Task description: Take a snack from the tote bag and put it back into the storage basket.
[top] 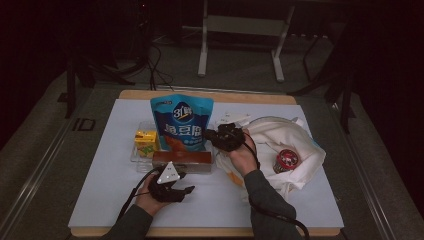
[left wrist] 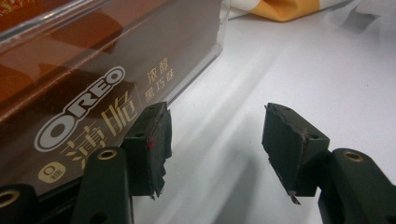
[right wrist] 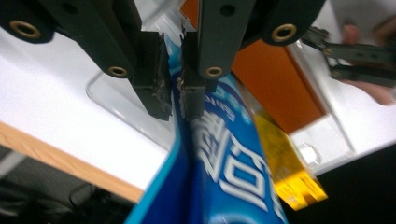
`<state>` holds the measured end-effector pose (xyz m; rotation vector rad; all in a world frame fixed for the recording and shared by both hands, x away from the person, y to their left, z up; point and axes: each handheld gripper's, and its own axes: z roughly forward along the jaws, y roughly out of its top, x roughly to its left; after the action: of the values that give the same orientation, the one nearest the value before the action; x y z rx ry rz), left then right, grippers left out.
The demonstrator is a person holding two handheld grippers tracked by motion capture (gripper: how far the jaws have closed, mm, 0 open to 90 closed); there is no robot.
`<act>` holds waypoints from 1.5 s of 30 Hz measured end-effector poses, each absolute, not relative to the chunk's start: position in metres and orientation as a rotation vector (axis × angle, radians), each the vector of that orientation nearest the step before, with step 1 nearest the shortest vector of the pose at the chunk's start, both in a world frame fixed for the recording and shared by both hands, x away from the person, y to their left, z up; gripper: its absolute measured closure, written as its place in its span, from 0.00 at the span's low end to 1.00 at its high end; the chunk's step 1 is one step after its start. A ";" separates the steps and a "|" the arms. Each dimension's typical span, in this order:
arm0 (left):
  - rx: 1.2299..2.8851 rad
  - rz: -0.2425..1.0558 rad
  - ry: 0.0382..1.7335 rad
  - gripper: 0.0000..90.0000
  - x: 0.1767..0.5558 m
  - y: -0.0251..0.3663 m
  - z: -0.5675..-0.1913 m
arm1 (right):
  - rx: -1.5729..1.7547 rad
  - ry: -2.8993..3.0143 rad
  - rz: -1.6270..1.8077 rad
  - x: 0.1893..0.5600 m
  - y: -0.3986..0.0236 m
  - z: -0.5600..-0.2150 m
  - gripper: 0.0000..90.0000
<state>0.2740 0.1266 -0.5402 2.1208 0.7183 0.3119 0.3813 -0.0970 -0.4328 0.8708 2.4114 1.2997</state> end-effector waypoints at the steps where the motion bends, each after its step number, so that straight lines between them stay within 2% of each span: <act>1: 2.122 0.312 0.718 0.46 0.274 0.127 -0.540 | 0.885 2.422 1.283 0.383 -0.096 -0.435 0.92; 11: 2.126 0.313 0.715 0.46 0.274 0.126 -0.540 | 0.965 2.452 1.164 0.388 -0.075 -0.443 1.00; 31: 2.127 0.313 0.713 0.46 0.274 0.126 -0.540 | 1.072 2.327 1.105 0.379 -0.076 -0.446 1.00; 45: 2.130 0.312 0.715 0.46 0.274 0.126 -0.540 | 1.022 2.376 1.119 0.372 -0.059 -0.444 1.00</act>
<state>0.2742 0.1261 -0.5402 2.1300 0.7155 0.3118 0.3722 -0.0587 -0.4439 1.0223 2.3763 1.1192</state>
